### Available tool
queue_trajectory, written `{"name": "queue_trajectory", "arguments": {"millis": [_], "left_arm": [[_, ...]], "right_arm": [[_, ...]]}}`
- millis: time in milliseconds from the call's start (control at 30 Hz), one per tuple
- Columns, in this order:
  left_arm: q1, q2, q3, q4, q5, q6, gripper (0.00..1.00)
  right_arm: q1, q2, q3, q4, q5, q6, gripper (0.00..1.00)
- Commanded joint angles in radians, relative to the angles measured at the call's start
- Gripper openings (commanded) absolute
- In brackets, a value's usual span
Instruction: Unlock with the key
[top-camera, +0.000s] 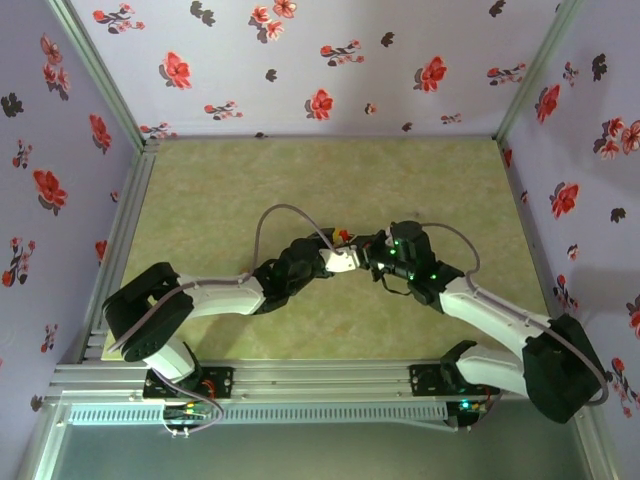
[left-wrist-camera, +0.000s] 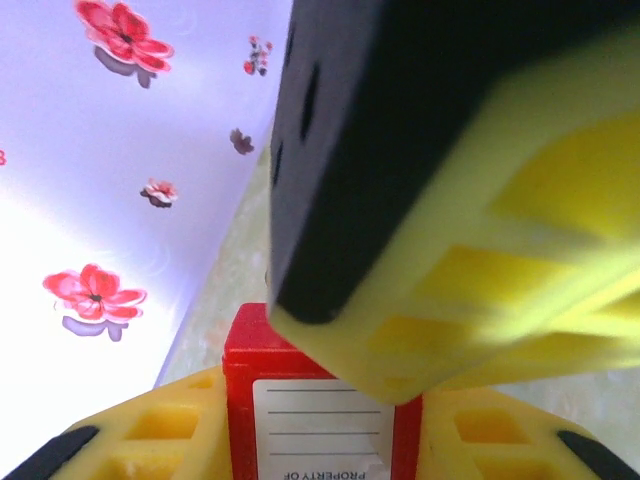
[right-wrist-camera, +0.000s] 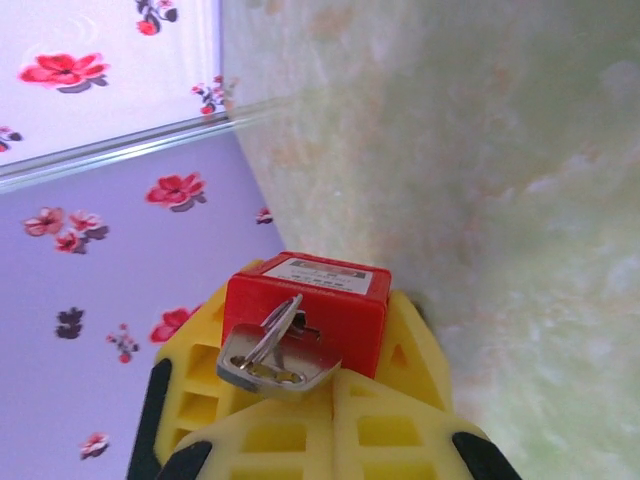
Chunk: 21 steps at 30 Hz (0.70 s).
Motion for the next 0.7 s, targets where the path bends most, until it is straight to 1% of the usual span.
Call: {"name": "queue_trajectory", "arguments": {"millis": [0, 67, 133, 167, 300, 433, 533, 600, 633, 667], "left_arm": [[-0.022, -0.037, 0.035, 0.198, 0.097, -0.095, 0.00], [-0.004, -0.054, 0.030, 0.172, 0.107, -0.148, 0.00], [0.013, -0.070, 0.025, 0.145, 0.122, -0.194, 0.00], [0.021, -0.077, 0.023, 0.129, 0.127, -0.219, 0.00], [0.042, -0.092, 0.013, 0.073, 0.147, -0.294, 0.00], [0.073, -0.120, 0.027, -0.008, 0.187, -0.416, 0.00], [0.132, -0.146, 0.097, -0.158, 0.288, -0.605, 0.00], [0.165, -0.155, 0.159, -0.262, 0.336, -0.725, 0.00], [0.173, -0.159, 0.184, -0.304, 0.350, -0.755, 0.00], [0.182, -0.163, 0.216, -0.354, 0.361, -0.821, 0.00]], "right_arm": [[-0.027, -0.052, -0.013, -0.013, -0.093, 0.040, 0.15], [-0.075, -0.110, -0.007, -0.098, -0.095, 0.012, 0.33], [-0.123, -0.169, 0.008, -0.200, -0.100, -0.030, 0.48], [-0.154, -0.200, 0.017, -0.257, -0.104, -0.056, 0.52], [-0.273, -0.302, 0.045, -0.440, -0.128, -0.151, 0.64], [-0.364, -0.369, 0.057, -0.566, -0.131, -0.244, 0.74], [-0.373, -0.390, 0.056, -0.588, -0.107, -0.339, 0.79], [-0.374, -0.394, 0.045, -0.546, -0.117, -0.403, 0.81], [-0.372, -0.396, 0.040, -0.530, -0.123, -0.423, 0.81], [-0.371, -0.395, 0.034, -0.504, -0.137, -0.447, 0.82]]}}
